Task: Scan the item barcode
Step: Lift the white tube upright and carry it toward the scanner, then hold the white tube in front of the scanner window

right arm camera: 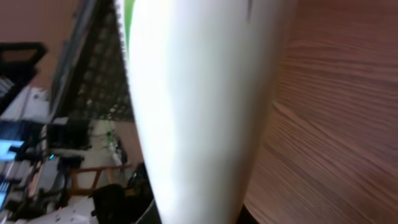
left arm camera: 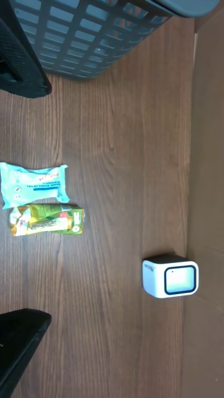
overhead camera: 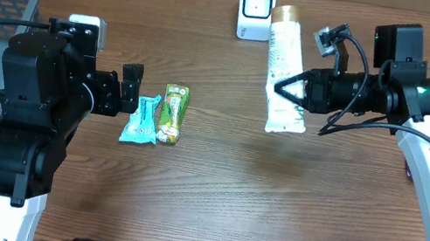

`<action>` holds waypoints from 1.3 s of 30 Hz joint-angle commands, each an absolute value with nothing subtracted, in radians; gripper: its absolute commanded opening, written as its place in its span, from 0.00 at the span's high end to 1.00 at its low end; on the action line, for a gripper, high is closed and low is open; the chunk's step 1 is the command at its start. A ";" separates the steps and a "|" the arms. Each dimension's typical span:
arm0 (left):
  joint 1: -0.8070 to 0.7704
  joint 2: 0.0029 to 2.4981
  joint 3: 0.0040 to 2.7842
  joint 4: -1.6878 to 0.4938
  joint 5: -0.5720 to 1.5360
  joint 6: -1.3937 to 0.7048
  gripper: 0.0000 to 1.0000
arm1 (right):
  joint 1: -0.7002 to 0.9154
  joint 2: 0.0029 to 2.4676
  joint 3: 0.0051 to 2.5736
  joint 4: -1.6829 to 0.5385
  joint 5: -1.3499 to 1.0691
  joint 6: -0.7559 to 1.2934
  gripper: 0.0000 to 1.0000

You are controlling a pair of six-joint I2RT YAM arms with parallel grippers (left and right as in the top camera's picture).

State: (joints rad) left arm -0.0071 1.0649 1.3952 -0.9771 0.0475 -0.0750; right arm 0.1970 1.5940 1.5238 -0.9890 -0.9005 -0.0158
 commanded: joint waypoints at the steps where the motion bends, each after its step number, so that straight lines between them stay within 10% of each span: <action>1: -0.007 1.060 1.410 -0.976 0.044 -0.067 0.00 | 0.231 1.554 1.608 -0.994 -0.672 0.067 0.96; 17: -0.007 1.060 1.410 -0.976 0.044 -0.067 0.01 | 0.466 1.785 1.771 -0.723 0.595 -0.033 0.96; 39: -0.007 1.060 1.410 -0.976 0.044 -0.067 0.00 | 0.491 2.288 1.771 0.060 0.649 -0.715 0.96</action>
